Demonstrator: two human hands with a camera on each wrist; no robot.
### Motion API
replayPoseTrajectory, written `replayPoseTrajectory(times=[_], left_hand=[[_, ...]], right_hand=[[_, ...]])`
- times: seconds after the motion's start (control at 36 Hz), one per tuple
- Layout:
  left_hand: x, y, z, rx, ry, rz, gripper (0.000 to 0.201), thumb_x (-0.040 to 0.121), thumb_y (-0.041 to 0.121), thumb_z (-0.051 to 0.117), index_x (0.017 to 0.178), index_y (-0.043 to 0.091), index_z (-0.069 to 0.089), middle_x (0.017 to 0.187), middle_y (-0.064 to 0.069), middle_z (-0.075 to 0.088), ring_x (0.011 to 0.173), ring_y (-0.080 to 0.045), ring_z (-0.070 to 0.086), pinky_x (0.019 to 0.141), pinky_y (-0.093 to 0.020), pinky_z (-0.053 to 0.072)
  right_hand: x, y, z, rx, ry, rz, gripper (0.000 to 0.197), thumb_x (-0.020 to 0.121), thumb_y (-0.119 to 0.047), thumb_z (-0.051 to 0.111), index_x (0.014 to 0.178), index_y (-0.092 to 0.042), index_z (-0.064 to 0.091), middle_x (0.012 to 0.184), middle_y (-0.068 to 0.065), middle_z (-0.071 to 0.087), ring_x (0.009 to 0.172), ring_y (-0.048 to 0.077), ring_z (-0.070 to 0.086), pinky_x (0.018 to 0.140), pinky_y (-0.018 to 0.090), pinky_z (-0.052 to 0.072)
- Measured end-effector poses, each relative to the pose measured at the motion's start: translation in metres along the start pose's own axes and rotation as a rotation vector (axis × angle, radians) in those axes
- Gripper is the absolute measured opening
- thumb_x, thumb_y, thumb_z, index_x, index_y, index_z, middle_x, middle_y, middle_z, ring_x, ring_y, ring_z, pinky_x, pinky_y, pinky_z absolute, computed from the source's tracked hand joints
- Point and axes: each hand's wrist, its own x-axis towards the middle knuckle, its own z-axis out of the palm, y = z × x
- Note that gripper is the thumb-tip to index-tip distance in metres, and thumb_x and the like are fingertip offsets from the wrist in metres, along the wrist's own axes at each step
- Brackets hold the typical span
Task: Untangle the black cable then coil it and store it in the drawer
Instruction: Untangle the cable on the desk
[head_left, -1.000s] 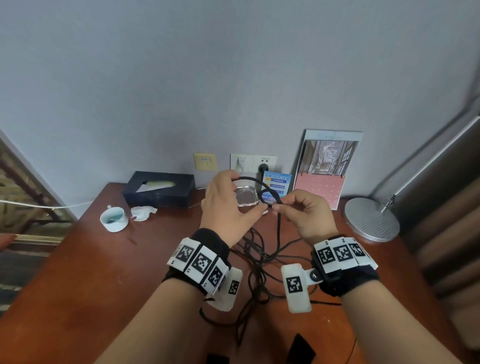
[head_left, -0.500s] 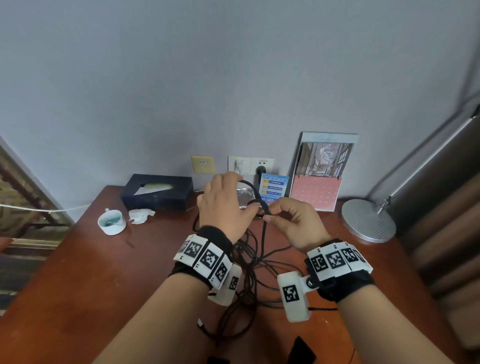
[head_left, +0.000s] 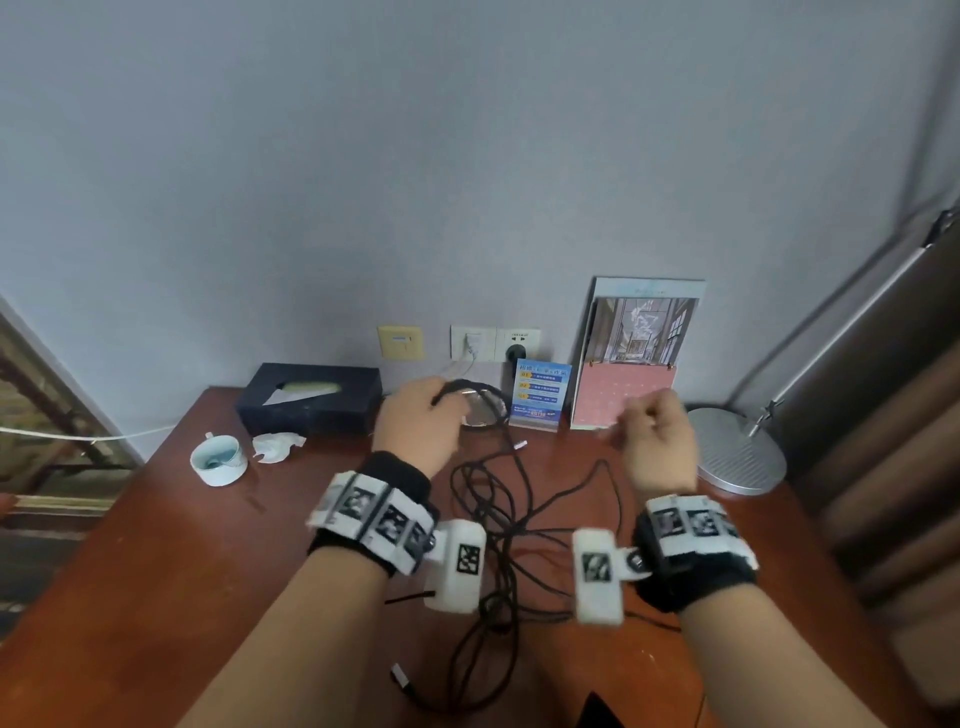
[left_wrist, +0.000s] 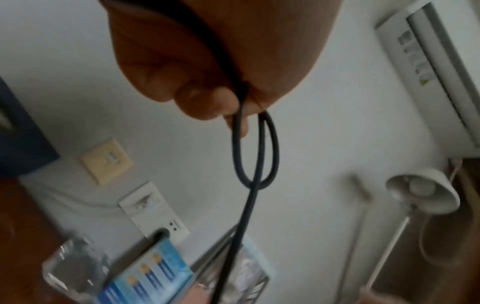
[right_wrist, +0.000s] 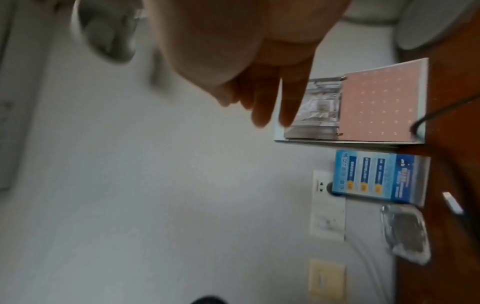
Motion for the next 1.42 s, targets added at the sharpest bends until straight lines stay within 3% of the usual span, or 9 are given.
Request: replayPoseTrajectory(times=[0.31, 0.47, 0.64, 0.75, 0.86, 0.94, 1.17, 1.28, 1.42], left_hand=[[0.004, 0.015, 0.017, 0.302, -0.155, 0.12, 0.024, 0.097, 0.02, 0.042, 0.093, 0.007, 0.061, 0.095, -0.012, 0.066, 0.091, -0.03, 0.059, 0.083, -0.041, 0.047], [0.001, 0.024, 0.028, 0.288, -0.198, 0.179, 0.012, 0.096, 0.012, 0.039, 0.103, 0.007, 0.047, 0.092, -0.01, 0.057, 0.083, -0.029, 0.054, 0.071, -0.036, 0.042], [-0.005, 0.033, 0.03, 0.243, -0.245, 0.214, 0.009, 0.094, 0.013, 0.04, 0.102, 0.011, 0.042, 0.086, -0.003, 0.051, 0.078, -0.024, 0.05, 0.064, -0.033, 0.032], [0.0, 0.032, 0.02, 0.218, -0.236, 0.209, 0.01, 0.097, 0.018, 0.04, 0.101, 0.013, 0.048, 0.086, -0.003, 0.056, 0.079, -0.023, 0.053, 0.066, -0.035, 0.039], [0.0, 0.021, 0.011, 0.02, -0.238, 0.062, 0.014, 0.085, 0.031, 0.043, 0.086, 0.02, 0.053, 0.078, -0.004, 0.057, 0.074, -0.024, 0.053, 0.081, -0.05, 0.048], [-0.003, 0.017, 0.013, -0.02, -0.251, 0.02, 0.022, 0.082, 0.028, 0.045, 0.08, 0.013, 0.061, 0.074, -0.002, 0.058, 0.073, -0.024, 0.052, 0.083, -0.053, 0.048], [0.001, 0.019, 0.023, 0.168, -0.25, 0.162, 0.013, 0.098, 0.013, 0.04, 0.1, 0.007, 0.051, 0.088, -0.005, 0.054, 0.082, -0.023, 0.052, 0.063, -0.032, 0.034], [0.0, 0.024, 0.028, 0.043, -0.243, 0.225, 0.019, 0.089, -0.002, 0.043, 0.103, 0.01, 0.04, 0.1, -0.011, 0.051, 0.085, -0.019, 0.05, 0.063, -0.022, 0.038], [-0.003, 0.021, 0.026, -0.094, -0.145, 0.274, 0.049, 0.079, -0.013, 0.037, 0.109, 0.026, 0.034, 0.113, -0.003, 0.046, 0.077, -0.009, 0.048, 0.068, -0.007, 0.038]], right_hand=[[-0.007, -0.03, 0.022, -0.256, -0.413, -0.514, 0.021, 0.084, -0.012, 0.066, 0.093, -0.028, 0.055, 0.094, -0.006, 0.054, 0.065, 0.006, 0.052, 0.063, 0.012, 0.04], [-0.007, -0.033, 0.03, -0.42, -0.345, -0.573, 0.014, 0.082, -0.016, 0.068, 0.087, -0.013, 0.055, 0.085, -0.003, 0.049, 0.064, 0.018, 0.048, 0.06, 0.03, 0.041], [-0.007, -0.039, 0.029, -0.516, -0.273, -0.705, 0.017, 0.079, -0.012, 0.066, 0.076, -0.012, 0.049, 0.074, 0.001, 0.047, 0.06, 0.024, 0.046, 0.053, 0.026, 0.031], [-0.006, -0.034, 0.027, -0.35, -0.23, -0.55, 0.029, 0.087, -0.017, 0.064, 0.07, -0.018, 0.041, 0.066, 0.001, 0.046, 0.057, 0.022, 0.044, 0.05, 0.031, 0.033], [0.005, -0.03, 0.017, 0.193, -0.099, 0.074, 0.027, 0.094, -0.019, 0.056, 0.073, -0.012, 0.041, 0.057, 0.017, 0.058, 0.043, 0.022, 0.059, 0.049, 0.032, 0.048], [0.013, -0.024, 0.014, 0.148, -0.181, 0.243, 0.016, 0.096, -0.015, 0.052, 0.081, -0.012, 0.046, 0.069, 0.017, 0.064, 0.052, 0.024, 0.063, 0.056, 0.038, 0.055], [0.004, -0.03, 0.025, -0.548, -0.26, -0.565, 0.046, 0.076, -0.013, 0.06, 0.123, -0.017, 0.057, 0.119, 0.007, 0.058, 0.111, 0.03, 0.052, 0.092, 0.044, 0.043], [-0.01, -0.041, 0.039, -0.616, -0.293, -0.764, 0.046, 0.075, -0.015, 0.049, 0.118, -0.022, 0.064, 0.105, 0.003, 0.065, 0.096, 0.03, 0.061, 0.081, 0.044, 0.049], [-0.009, -0.038, 0.033, -0.483, -0.278, -0.681, 0.024, 0.08, -0.01, 0.054, 0.099, -0.011, 0.069, 0.09, 0.009, 0.061, 0.077, 0.032, 0.063, 0.063, 0.036, 0.052]])
